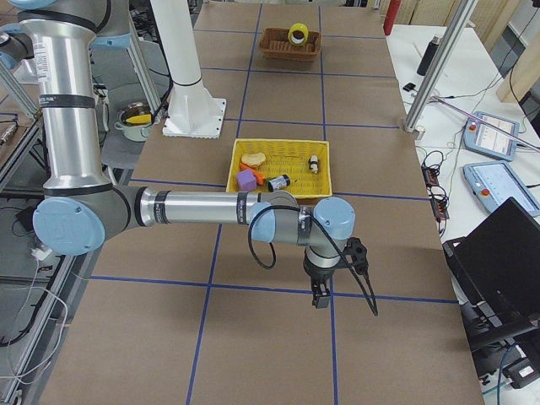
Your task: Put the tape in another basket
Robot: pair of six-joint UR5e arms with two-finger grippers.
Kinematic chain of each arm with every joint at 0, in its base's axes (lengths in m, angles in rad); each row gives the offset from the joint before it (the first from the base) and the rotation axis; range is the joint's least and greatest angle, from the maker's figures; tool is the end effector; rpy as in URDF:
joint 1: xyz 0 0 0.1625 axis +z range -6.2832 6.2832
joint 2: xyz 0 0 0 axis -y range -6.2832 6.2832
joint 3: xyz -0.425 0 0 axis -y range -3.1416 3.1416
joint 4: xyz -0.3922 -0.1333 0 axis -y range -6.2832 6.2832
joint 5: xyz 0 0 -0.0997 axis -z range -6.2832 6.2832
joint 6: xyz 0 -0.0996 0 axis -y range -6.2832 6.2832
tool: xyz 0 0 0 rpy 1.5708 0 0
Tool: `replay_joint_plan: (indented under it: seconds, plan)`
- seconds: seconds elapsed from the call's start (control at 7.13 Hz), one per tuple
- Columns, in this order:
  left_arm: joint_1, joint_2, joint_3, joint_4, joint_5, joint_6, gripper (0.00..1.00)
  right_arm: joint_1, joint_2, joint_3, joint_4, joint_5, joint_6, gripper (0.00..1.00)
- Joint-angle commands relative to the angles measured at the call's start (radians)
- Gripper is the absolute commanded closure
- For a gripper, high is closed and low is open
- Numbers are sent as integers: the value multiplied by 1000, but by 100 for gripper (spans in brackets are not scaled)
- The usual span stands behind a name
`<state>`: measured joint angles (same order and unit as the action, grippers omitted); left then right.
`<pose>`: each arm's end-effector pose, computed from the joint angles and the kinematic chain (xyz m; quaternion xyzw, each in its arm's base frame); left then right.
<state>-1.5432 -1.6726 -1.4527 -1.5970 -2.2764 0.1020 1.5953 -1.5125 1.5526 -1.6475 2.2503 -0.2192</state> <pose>-0.0539 -0.5375 0.6665 0.0175 0.3451 0.0625 0.9363 0.0833 -0.5116 0.6521 0.0234 -0.3328 -0.0856 0.9388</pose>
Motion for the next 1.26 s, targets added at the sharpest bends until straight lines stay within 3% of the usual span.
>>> replay_joint_plan:
  seconds: [0.0, 1.12]
  plan:
    - [-2, 11, -64, 3, -2, -2, 1, 0, 0, 6, 0, 0, 0, 0]
    - [-2, 20, -69, -23, 9, 7, 1, 0, 0, 0, 0, 0, 1, 0]
